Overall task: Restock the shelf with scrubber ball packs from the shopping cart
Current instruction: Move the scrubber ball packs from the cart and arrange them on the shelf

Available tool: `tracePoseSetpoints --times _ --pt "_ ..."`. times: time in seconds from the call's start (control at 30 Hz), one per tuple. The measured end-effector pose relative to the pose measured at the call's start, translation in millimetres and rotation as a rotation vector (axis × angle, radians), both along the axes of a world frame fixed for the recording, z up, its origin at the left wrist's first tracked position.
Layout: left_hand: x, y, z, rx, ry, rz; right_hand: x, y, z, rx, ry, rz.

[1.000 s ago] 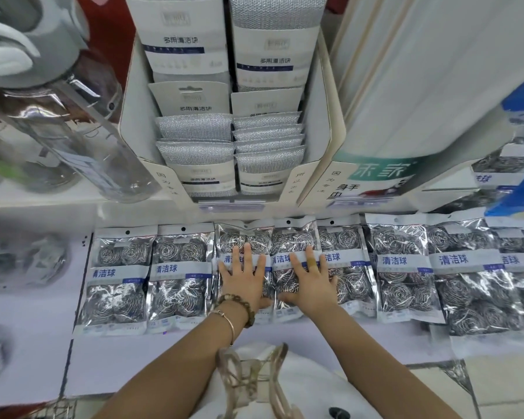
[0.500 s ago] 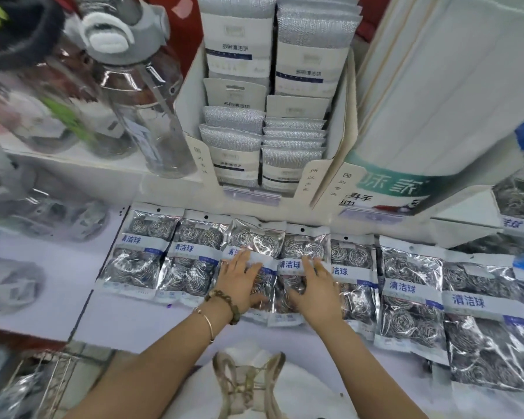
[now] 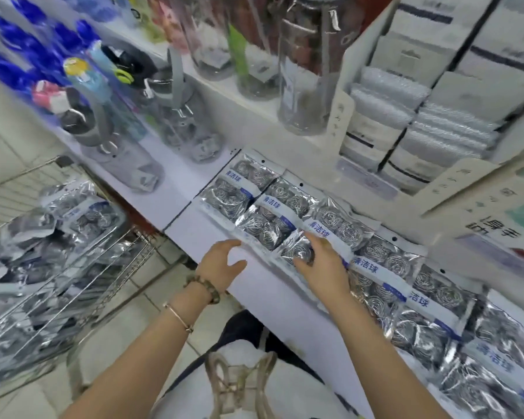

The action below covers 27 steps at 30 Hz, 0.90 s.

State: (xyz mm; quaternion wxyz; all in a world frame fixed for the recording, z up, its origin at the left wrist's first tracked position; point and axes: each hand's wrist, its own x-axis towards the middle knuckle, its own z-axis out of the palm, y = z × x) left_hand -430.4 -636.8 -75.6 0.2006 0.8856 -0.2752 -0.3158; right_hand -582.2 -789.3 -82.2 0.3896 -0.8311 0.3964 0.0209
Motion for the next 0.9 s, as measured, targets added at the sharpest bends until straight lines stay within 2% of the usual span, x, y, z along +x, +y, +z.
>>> tracePoseSetpoints --times 0.17,0.3,0.47,0.7,0.9 --pt "18 61 14 -0.003 -0.027 0.224 44 35 6 0.008 -0.026 0.222" --pt "33 112 27 -0.034 -0.046 0.324 84 75 11 0.015 -0.041 0.399" --pt "60 195 31 -0.052 -0.091 0.449 144 150 14 -0.023 -0.054 0.557" --pt "98 332 15 -0.053 -0.061 0.645 220 276 11 -0.042 -0.050 0.731" --pt "118 408 10 -0.086 -0.066 0.815 259 349 7 -0.061 0.002 0.886"
